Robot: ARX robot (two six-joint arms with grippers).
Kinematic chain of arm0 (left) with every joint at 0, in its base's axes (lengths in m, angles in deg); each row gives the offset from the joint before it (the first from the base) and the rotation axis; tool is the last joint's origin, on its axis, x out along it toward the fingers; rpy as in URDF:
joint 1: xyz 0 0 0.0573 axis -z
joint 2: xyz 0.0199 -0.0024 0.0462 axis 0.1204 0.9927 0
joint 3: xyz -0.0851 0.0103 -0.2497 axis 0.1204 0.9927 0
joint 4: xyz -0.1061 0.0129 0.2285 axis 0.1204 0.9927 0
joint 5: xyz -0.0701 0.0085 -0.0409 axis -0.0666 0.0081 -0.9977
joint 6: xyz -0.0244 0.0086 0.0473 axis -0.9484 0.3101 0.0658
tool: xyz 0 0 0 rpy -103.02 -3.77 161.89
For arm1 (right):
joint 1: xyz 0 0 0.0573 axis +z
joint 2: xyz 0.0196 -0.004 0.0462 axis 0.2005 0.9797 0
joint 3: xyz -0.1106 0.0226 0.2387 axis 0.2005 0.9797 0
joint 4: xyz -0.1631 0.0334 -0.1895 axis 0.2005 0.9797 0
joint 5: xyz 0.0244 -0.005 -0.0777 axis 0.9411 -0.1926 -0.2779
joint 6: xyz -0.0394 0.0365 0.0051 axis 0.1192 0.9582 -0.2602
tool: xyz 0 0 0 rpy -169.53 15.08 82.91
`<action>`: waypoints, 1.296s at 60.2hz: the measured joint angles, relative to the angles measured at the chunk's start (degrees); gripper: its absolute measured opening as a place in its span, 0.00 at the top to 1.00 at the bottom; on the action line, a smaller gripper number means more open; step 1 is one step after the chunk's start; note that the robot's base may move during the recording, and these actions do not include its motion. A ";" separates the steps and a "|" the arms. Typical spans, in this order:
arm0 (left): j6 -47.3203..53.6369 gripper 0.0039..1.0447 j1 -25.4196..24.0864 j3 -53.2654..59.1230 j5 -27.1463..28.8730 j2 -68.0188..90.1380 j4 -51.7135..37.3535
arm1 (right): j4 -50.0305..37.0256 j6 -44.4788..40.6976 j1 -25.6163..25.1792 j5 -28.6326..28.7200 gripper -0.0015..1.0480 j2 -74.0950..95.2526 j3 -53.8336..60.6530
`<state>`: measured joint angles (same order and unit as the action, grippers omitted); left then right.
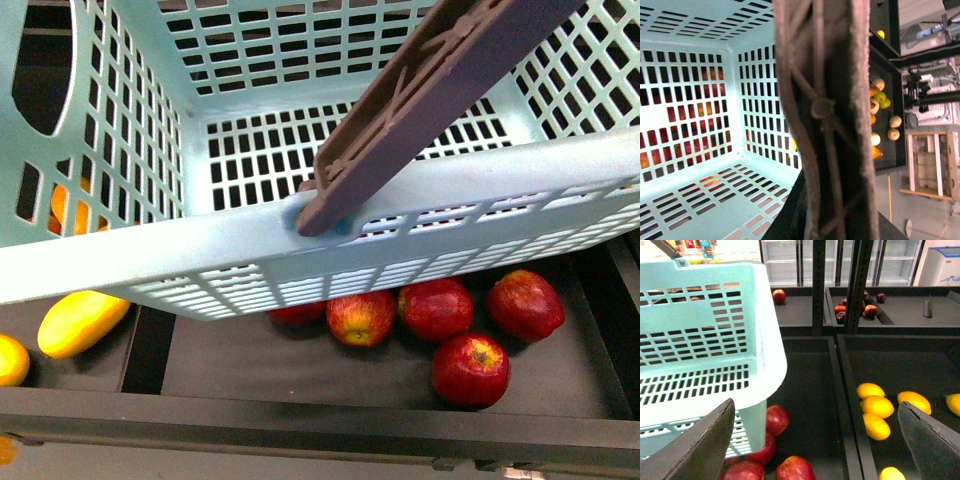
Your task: Pick lemon and mango into basket
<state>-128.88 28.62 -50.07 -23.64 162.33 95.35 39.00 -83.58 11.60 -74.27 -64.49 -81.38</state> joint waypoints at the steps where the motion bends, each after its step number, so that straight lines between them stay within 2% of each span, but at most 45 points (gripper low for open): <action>1: -0.11 0.95 0.00 0.00 0.07 0.00 -0.02 | 0.00 0.00 0.00 0.00 0.08 0.00 0.02; 25: 0.31 0.95 -0.70 0.00 1.88 0.00 -0.24 | 0.02 0.00 0.00 -0.02 0.08 0.02 0.00; 27: 0.31 0.95 -0.68 0.00 1.68 0.00 -0.24 | 2.89 2.91 0.28 -1.75 0.08 1.46 -0.92; 29: 0.31 0.95 -0.66 0.00 1.22 0.00 -0.24 | 11.02 8.33 -0.07 -4.11 0.08 6.01 -4.37; 30: 0.26 0.95 -0.66 0.00 1.14 0.00 -0.24 | 11.91 10.01 -0.46 -4.50 0.08 6.73 -4.83; 31: 0.17 0.95 -0.66 0.00 1.01 0.00 -0.24 | 16.00 14.43 -1.62 -4.39 0.08 10.64 -6.82; 34: 0.02 0.95 -0.61 0.00 0.81 0.00 -0.24 | 19.19 21.18 -4.46 -2.54 0.08 16.15 -8.79; 37: 0.11 0.95 -0.44 0.00 0.81 0.00 -0.24 | 17.75 27.23 -8.83 0.26 0.08 22.18 -9.68; 41: 0.02 0.95 -0.42 0.00 0.81 0.00 -0.24 | 13.05 30.86 -14.34 2.34 0.08 28.98 -11.04; 50: 0.15 0.95 -0.46 0.00 1.75 0.00 -0.24 | -2.23 30.86 -25.31 2.47 0.08 46.93 -16.68; 57: 0.26 0.95 -0.63 0.00 1.84 0.00 -0.24 | -8.94 32.11 -31.06 2.27 0.08 62.40 -23.10; 62: 0.26 0.95 -0.61 0.00 1.68 0.00 -0.24 | -9.40 35.54 -33.22 4.37 0.08 71.73 -27.43; 66: 0.24 0.95 -0.59 0.00 1.25 0.00 -0.24 | -9.66 42.01 -34.49 3.96 0.08 84.17 -33.16; 78: 0.26 0.95 -0.55 0.00 1.40 0.00 -0.24 | -5.18 57.83 -34.07 -4.74 0.08 102.90 -44.65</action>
<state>-128.61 28.07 -50.07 -22.24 162.33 95.11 33.82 -25.75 -22.48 -79.02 38.42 -126.04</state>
